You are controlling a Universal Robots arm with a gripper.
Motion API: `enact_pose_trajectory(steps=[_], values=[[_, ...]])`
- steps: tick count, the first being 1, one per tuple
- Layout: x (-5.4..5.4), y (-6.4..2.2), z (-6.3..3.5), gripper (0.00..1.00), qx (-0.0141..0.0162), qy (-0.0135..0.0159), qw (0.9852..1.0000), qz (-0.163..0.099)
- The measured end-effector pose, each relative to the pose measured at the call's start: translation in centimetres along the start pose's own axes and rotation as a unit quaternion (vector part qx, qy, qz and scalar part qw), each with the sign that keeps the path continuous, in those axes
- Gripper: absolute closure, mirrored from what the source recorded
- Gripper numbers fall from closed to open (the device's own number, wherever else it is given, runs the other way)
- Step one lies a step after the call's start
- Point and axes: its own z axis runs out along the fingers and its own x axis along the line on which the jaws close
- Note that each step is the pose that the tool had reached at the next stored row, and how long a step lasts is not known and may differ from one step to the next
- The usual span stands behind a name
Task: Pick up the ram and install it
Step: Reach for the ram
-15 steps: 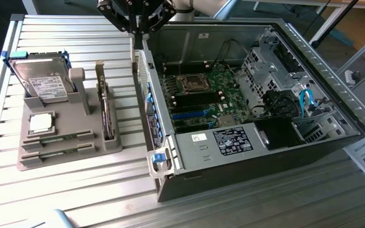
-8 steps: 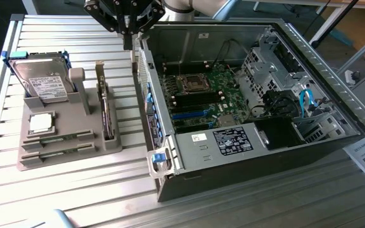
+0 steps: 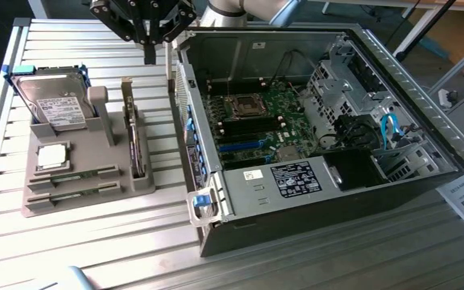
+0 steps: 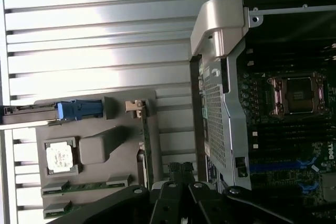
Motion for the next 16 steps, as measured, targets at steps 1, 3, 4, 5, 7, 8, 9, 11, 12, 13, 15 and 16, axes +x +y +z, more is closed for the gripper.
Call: enact_pose_trajectory(steps=[1, 3, 4, 5, 7, 8, 9, 11, 12, 13, 15, 16], values=[[0.2, -0.02, 0.01, 0.89, 0.0, 0.0001, 1.0, 0.0], [0.6, -0.04, 0.01, 0.89, 0.0, 0.0006, 1.0, 0.0], [0.8, -0.06, 0.02, 0.89, 0.0001, 0.0009, 1.0, 0.0], [1.0, -0.08, 0.02, 0.89, 0.0001, 0.0013, 1.0, 0.0], [1.4, -0.11, 0.03, 0.89, 0.0001, 0.0019, 1.0, 0.0], [1.7, -0.13, 0.04, 0.89, 0.0002, 0.0024, 1.0, 0.0], [2.0, -0.16, 0.04, 0.89, 0.0002, 0.0028, 1.0, 0.0], [2.8, -0.22, 0.05, 0.89, 0.0003, 0.0037, 1.0, 0.0], [3.3, -0.26, 0.06, 0.89, 0.0003, 0.004, 1.0, 0.0], [3.9, -0.3, 0.06, 0.89, 0.0003, 0.0044, 1.0, 0.0], [4.8, -0.37, 0.07, 0.89, 0.0003, 0.0049, 1.0, 0.0], [5.0, -0.39, 0.06, 0.89, 0.0004, 0.0051, 1.0, 0.0]])
